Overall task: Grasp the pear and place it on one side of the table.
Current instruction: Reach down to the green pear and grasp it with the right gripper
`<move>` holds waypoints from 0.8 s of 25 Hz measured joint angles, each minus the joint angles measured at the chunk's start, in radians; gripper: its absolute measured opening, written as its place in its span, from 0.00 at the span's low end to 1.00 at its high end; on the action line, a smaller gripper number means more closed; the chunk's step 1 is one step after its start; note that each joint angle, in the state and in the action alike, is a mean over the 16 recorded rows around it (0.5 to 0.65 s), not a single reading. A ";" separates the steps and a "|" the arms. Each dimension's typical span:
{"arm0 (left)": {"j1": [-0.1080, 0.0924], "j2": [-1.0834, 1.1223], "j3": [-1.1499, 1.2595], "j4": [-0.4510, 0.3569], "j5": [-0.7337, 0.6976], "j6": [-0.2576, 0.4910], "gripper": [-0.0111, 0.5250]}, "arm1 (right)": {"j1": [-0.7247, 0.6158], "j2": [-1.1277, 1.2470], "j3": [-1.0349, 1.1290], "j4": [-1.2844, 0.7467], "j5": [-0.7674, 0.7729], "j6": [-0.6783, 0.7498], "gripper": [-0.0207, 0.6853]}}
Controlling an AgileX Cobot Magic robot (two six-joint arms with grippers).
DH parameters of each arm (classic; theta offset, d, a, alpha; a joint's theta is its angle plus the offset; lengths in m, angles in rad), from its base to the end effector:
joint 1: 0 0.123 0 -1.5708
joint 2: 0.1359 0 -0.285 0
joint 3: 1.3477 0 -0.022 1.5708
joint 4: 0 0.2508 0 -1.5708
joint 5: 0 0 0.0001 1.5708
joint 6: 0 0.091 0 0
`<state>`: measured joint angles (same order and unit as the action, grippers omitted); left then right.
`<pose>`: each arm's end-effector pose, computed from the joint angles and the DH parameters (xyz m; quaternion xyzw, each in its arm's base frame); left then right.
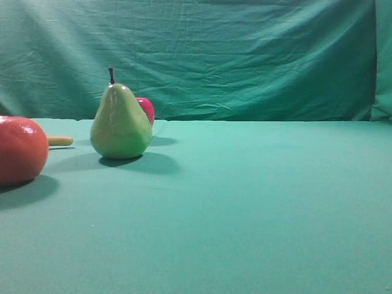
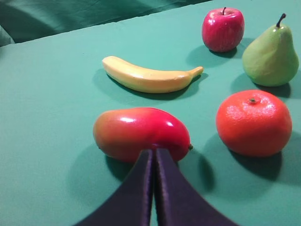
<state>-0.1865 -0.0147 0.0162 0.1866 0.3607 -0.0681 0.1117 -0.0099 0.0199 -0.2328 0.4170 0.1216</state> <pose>0.0528 -0.0039 0.1766 0.0965 0.7896 0.0019 0.6060 0.0519 -0.0028 0.1707 -0.0555 0.8112 -0.0323 0.5812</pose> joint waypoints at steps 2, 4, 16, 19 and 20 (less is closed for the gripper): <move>0.000 0.000 0.000 0.000 0.000 0.000 0.02 | 0.000 0.000 0.001 -0.005 -0.012 0.001 0.03; 0.000 0.000 0.000 0.000 0.000 0.000 0.02 | -0.001 0.000 0.002 -0.006 -0.039 0.011 0.03; 0.000 0.000 0.000 0.000 0.000 0.000 0.02 | -0.003 0.052 -0.023 -0.006 -0.357 0.145 0.03; 0.000 0.000 0.000 0.000 0.000 0.000 0.02 | -0.003 0.132 -0.070 -0.001 -0.392 0.186 0.03; 0.000 0.000 0.000 0.000 0.000 0.000 0.02 | -0.003 0.167 -0.090 0.000 -0.393 0.196 0.03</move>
<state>-0.1865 -0.0147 0.0162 0.1866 0.3607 -0.0681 0.1091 0.1567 -0.0700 -0.2327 0.0240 0.3171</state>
